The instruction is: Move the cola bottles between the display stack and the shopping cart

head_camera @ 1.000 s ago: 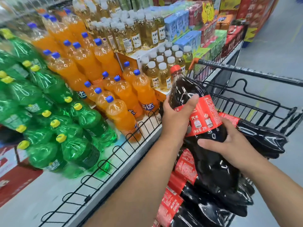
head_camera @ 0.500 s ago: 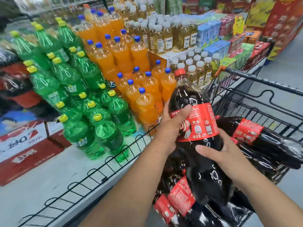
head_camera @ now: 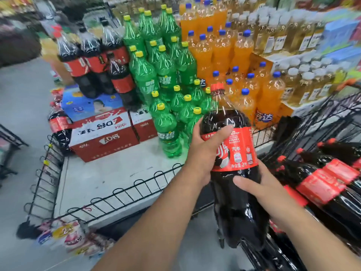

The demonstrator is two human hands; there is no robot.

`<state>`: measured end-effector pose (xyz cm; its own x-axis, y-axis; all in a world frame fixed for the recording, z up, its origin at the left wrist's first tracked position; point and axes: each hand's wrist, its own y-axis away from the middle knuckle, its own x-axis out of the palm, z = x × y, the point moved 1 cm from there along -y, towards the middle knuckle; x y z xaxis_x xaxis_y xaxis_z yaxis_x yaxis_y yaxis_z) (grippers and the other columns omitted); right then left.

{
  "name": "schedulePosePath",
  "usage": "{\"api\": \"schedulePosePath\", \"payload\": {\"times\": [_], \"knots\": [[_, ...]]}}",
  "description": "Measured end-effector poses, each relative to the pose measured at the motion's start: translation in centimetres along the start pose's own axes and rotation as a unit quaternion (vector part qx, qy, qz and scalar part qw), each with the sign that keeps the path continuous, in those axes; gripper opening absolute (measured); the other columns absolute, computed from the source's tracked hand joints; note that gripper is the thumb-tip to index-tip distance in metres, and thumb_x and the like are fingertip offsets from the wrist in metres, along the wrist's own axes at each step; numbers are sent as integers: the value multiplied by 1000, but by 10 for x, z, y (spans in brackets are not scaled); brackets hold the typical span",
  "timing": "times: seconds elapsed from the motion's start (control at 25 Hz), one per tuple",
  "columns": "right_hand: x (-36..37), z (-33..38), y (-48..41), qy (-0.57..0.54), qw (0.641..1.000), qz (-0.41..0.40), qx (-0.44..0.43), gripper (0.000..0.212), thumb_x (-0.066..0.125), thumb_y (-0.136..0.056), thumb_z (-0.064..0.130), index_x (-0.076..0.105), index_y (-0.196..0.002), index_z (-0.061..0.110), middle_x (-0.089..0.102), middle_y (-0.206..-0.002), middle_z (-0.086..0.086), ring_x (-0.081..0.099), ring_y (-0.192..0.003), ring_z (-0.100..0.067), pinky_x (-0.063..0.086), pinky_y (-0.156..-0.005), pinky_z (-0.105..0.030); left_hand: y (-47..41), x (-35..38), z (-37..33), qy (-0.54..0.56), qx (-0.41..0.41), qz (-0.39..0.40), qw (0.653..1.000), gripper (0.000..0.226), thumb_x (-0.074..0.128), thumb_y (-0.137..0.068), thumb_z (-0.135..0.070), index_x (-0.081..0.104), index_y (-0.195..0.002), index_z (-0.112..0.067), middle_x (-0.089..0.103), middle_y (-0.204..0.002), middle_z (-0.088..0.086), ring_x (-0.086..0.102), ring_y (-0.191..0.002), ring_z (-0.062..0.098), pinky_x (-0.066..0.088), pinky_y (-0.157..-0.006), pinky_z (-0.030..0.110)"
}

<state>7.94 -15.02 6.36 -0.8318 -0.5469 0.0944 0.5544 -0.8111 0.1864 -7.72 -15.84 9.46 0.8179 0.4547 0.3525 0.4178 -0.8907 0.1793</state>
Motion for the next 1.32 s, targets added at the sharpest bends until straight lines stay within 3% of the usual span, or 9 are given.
{"api": "schedulePosePath", "payload": {"times": [0.24, 0.4, 0.56, 0.68, 0.92, 1.04, 1.2, 1.32], "knots": [[85, 4, 5, 6, 998, 65, -2, 73, 84, -51, 39, 55, -118, 42, 73, -106, 14, 71, -95, -7, 51, -79, -27, 39, -80, -40, 8, 47, -52, 998, 73, 85, -71, -28, 52, -136, -27, 77, -100, 4, 76, -82, 21, 62, -73, 38], [130, 5, 0, 1, 994, 110, -6, 76, 83, -49, 39, 55, -120, 40, 74, -108, 11, 71, -97, -10, 54, -76, -24, 55, -123, -63, 0, 68, -84, 994, 73, 84, -68, -31, 53, -135, -27, 76, -106, 7, 77, -84, 22, 62, -72, 38], [169, 4, -16, 5, 989, 148, -2, 85, 83, -45, 44, 55, -124, 33, 73, -111, 5, 71, -101, -16, 53, -89, -37, 63, -161, -82, 2, 88, -126, 988, 71, 85, -72, -27, 53, -136, -25, 76, -109, 9, 77, -87, 23, 62, -73, 37], [188, 3, -31, 11, 985, 170, -8, 87, 81, -41, 46, 56, -123, 31, 74, -107, 8, 71, -97, -11, 52, -81, -29, 61, -178, -91, 3, 93, -149, 984, 66, 86, -73, -23, 55, -131, -26, 75, -113, 12, 76, -90, 24, 63, -77, 39], [217, 0, -86, 18, 975, 220, 3, 85, 83, -41, 48, 56, -121, 34, 73, -109, 9, 70, -100, -12, 51, -90, -36, 30, -211, -105, 8, 103, -204, 974, 64, 87, -71, -22, 57, -127, -30, 76, -112, 10, 76, -90, 24, 63, -79, 41], [228, 0, -120, 23, 967, 253, 5, 99, 90, -33, 57, 56, -122, 34, 73, -111, 7, 70, -102, -14, 51, -90, -37, 6, -222, -112, 4, 112, -226, 968, 57, 85, -80, -16, 57, -127, -32, 75, -115, 10, 76, -93, 25, 63, -80, 40], [237, 9, -173, 21, 954, 298, 9, 97, 90, -37, 55, 55, -124, 31, 73, -113, 6, 69, -104, -16, 51, -89, -36, -31, -232, -126, 0, 122, -263, 957, 72, 86, -69, -24, 55, -134, -31, 76, -113, 9, 76, -94, 25, 63, -84, 42], [241, 14, -203, 33, 948, 317, 9, 102, 90, -33, 64, 56, -124, 34, 72, -115, 5, 69, -107, -16, 50, -97, -43, -52, -235, -133, -13, 118, -277, 953, 76, 85, -67, -29, 53, -136, -31, 76, -114, 8, 76, -98, 26, 62, -86, 44]]}}
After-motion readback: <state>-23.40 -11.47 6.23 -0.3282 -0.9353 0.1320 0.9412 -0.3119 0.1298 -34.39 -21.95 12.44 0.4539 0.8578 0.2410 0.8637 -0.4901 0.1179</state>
